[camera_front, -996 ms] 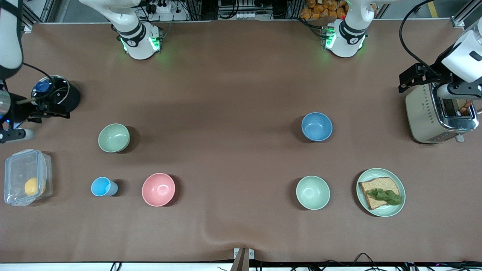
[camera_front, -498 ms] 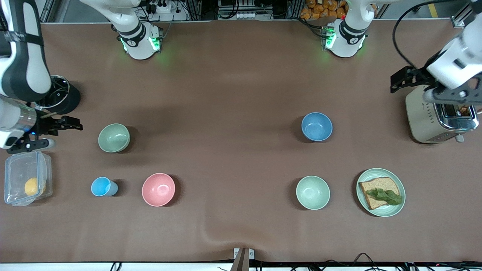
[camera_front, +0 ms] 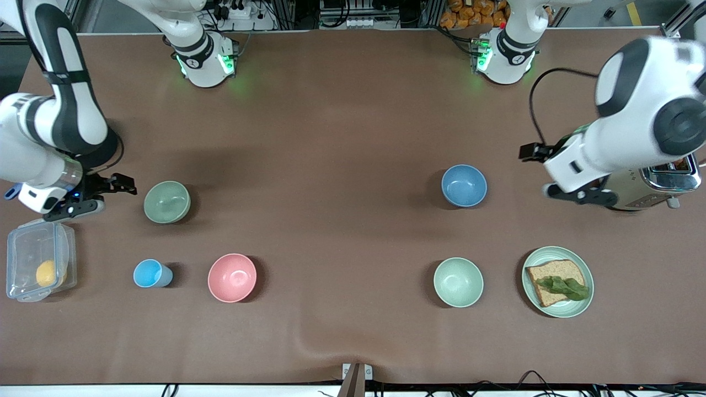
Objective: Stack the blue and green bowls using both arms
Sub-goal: 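Reach the right gripper to the green bowl while the left reaches the blue bowl, then grasp the green bowl with the right gripper while the left grasps the blue bowl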
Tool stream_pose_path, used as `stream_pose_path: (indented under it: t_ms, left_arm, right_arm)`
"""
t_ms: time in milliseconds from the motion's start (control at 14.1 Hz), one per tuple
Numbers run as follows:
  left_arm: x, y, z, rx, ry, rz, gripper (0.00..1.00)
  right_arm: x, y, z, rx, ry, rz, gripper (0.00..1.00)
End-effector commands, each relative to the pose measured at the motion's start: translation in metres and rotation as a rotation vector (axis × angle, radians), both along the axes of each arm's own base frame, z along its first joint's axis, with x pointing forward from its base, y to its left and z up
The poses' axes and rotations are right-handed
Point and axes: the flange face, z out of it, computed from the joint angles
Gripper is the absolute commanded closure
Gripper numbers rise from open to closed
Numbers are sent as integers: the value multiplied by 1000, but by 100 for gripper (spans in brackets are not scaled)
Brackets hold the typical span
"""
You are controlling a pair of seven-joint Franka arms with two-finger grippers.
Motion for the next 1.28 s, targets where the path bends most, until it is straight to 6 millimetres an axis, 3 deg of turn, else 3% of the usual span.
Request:
stream_pose_path:
  t_ms: [0,142,356,498,569,711,853,996,1209]
  left_arm:
    - [-8,-1,-25,-45,-19,46,0]
    - [-13,-6,-51,-50,-40,46,0]
    - [-21,-18,-87,-46,-72,70,0]
    - [-26,-25,-115,-48,-96,87,0]
    - [-25,-25,-126,-47,-105,101,0]
    - [-22,-25,-152,-38,-73,118,0]
    - [-22,-25,-183,-25,-39,115,0]
    - [-13,-16,-208,-22,-27,131,0]
    - [-18,-30,-238,19,1,205,0]
  right_arm:
    - [-22,9,-24,-2,-70,14,0]
    - [-25,8,-48,-13,-91,7,2]
    - [-21,16,-69,5,-105,-18,25]
    - [-20,18,-82,3,-120,-24,32]
    - [-22,19,-84,4,-117,-21,45]
    - [-23,18,-89,5,-107,-21,50]
    - [-23,18,-89,4,-108,-21,72]
    - [-23,20,-89,5,-109,0,100]
    - [-20,27,-78,15,-110,4,100]
